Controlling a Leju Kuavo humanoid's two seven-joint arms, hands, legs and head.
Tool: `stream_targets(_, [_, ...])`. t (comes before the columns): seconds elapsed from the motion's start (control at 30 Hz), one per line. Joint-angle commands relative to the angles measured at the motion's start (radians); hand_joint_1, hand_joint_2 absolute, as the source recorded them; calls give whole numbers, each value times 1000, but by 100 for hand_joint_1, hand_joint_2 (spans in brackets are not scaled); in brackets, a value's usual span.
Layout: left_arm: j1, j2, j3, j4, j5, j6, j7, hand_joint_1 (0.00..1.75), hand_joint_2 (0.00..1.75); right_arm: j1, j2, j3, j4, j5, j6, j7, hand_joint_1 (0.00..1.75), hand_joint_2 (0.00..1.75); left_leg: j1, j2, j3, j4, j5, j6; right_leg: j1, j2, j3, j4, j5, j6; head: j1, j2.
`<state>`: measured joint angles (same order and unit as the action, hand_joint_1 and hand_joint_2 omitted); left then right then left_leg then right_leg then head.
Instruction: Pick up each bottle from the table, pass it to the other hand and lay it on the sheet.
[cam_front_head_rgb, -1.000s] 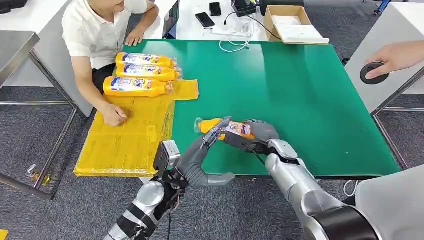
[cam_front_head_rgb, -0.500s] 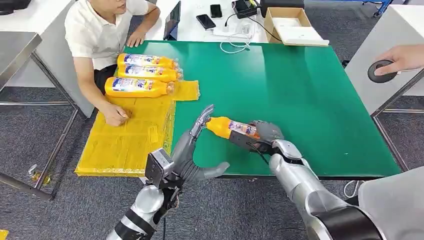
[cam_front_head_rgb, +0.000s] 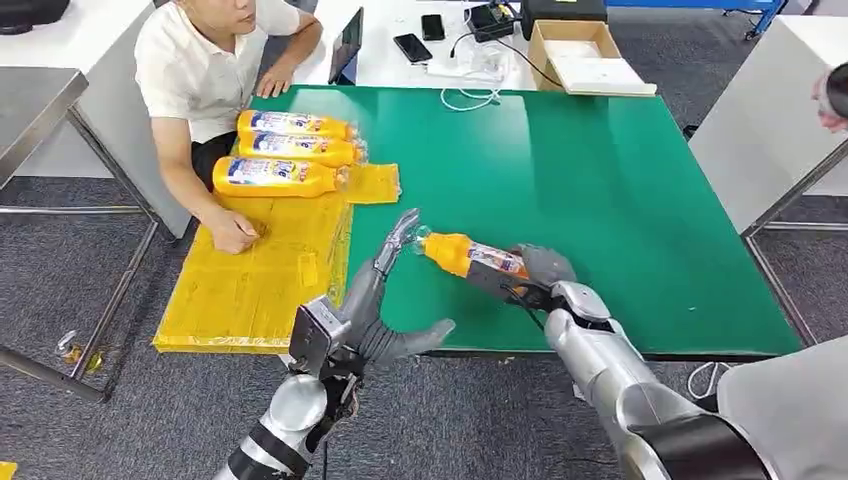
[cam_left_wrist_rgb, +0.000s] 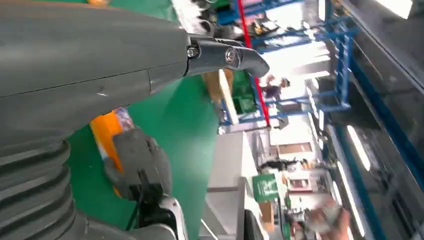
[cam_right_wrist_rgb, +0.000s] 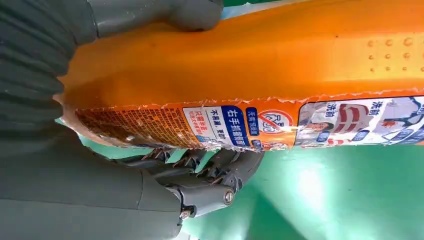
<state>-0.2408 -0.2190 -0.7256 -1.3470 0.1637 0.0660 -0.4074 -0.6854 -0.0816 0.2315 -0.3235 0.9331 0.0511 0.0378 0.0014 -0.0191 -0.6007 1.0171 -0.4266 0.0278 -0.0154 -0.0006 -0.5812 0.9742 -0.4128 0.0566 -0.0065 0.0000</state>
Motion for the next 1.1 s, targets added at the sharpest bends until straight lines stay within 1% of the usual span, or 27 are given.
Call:
stream_targets(0.03, [-12,6,61,92,35,99,26,0,175,142,-26,-111,39,-77,-75,-154,175,175,1,-4,3,-2,1,-1,2,-5,5,-3,0,-1,0,0])
stream_targets(0.1, [-13,17,105,101,-6,192,4,0,175,152,12,-160,6,-139,-121,-289,175,175,2,-3,3,-2,1,-1,2,-4,5,-4,0,-2,0,0])
stream_targets(0.13, [-12,20,125,105,-6,211,5,0,175,154,31,-184,-6,-170,-120,-324,175,175,1,-3,2,-4,2,-1,2,-4,5,-5,1,-3,0,0])
stream_targets(0.17, [-4,24,160,108,6,226,9,0,175,167,57,-203,-44,-202,-147,-393,175,175,1,0,3,-3,0,-1,1,-1,5,-4,1,-2,0,0])
stream_targets(0.2, [7,25,190,107,38,222,26,0,175,181,81,-232,-81,-252,-143,-456,175,175,1,2,2,-4,1,-1,2,2,14,-5,3,-2,0,0])
stream_targets(0.23, [18,33,211,104,52,215,29,0,175,202,101,-240,-128,-287,-149,-513,175,175,1,4,2,-4,0,-2,2,3,14,-5,3,-2,1,0])
stream_targets(0.27, [40,38,236,92,63,218,30,0,175,232,120,-241,-190,-318,-165,-534,175,175,1,3,2,-3,0,-1,2,2,15,-4,2,-2,0,0])
stream_targets(0.3, [57,44,244,79,61,217,27,0,175,259,126,-228,-240,-342,-159,-533,175,175,1,4,3,-2,0,-1,1,3,15,-3,2,-1,1,0])
stream_targets(0.37, [67,46,242,71,59,217,24,0,175,271,126,-220,-257,-348,-160,-527,175,175,2,8,3,-4,-1,-2,2,6,14,-4,3,-2,1,0])
stream_targets(0.47, [89,50,236,50,59,214,24,0,175,309,125,-204,-337,-391,-178,-560,175,175,2,8,-1,-2,-1,-3,2,4,8,-1,2,-2,0,0])
stream_targets(0.5, [109,57,229,37,96,172,52,0,175,340,122,-187,-407,-437,-177,-583,175,175,2,8,-3,-1,-1,-2,2,3,7,-1,2,-1,0,0])
stream_targets(0.57, [139,64,223,12,129,139,54,0,175,379,112,-151,-501,-470,-196,-582,175,175,3,7,-4,-1,-1,-2,3,2,7,-1,1,-2,0,0])
stream_targets(0.63, [155,72,217,-8,152,114,55,0,175,399,106,-131,-565,-490,-202,-587,175,175,3,7,-4,-2,-2,-2,3,3,7,-1,0,-2,0,0])
stream_targets(0.7, [172,80,210,-31,184,79,66,0,175,423,105,-112,-640,-519,-196,-590,175,175,2,6,-10,-1,-1,-2,2,3,2,0,1,-1,0,0])
stream_targets(0.73, [182,84,206,-45,198,66,73,0,175,442,107,-94,-694,-532,-193,-600,175,175,2,8,-10,-1,-2,-2,2,5,2,1,0,-2,0,0])
stream_targets(0.8, [186,86,202,-51,197,66,72,0,175,455,111,-79,-730,-539,-195,-586,175,175,2,7,-13,-1,-2,-2,1,4,-1,1,0,-1,0,0])
stream_targets(0.83, [188,88,200,-56,191,69,68,0,175,466,111,-67,-753,-543,-193,-586,175,175,2,8,-11,-1,-3,-2,1,4,0,1,0,-2,0,0])
stream_targets(0.9, [195,94,197,-66,218,38,84,0,175,482,113,-47,-781,-549,-198,-566,175,175,1,6,-13,-1,-2,-2,1,3,-2,1,0,-2,0,0])
stream_targets(0.93, [205,102,193,-81,248,-4,100,0,175,488,113,-37,-790,-551,-213,-549,175,175,2,7,-12,-1,-3,-3,2,4,-1,1,-1,-3,0,0])
stream_targets(0.97, [209,106,186,-85,260,-25,109,0,175,484,115,-33,-784,-560,-210,-545,175,175,2,6,-14,-1,-2,-2,2,3,-3,0,0,-2,0,0])
stream_targets(1.0, [209,117,172,-89,281,-78,115,0,175,477,113,-18,-777,-569,-192,-552,175,175,2,6,-16,-1,-1,-2,2,3,-4,0,1,-1,0,0])
stream_targets(1.03, [211,122,157,-89,291,-114,119,0,175,464,120,0,-768,-577,-167,-560,175,175,2,8,-13,-1,-2,-3,2,4,-2,0,0,-3,0,0])
stream_targets(1.07, [212,120,157,-86,291,-115,119,0,175,459,124,5,-765,-574,-168,-560,175,175,2,8,-14,-1,-2,-3,2,5,-3,0,0,-2,0,0])
stream_targets(1.1, [207,117,147,-75,310,-154,123,0,175,446,133,40,-757,-591,-112,-585,175,175,2,8,-16,-1,-1,-2,2,5,-5,0,1,-2,0,0])
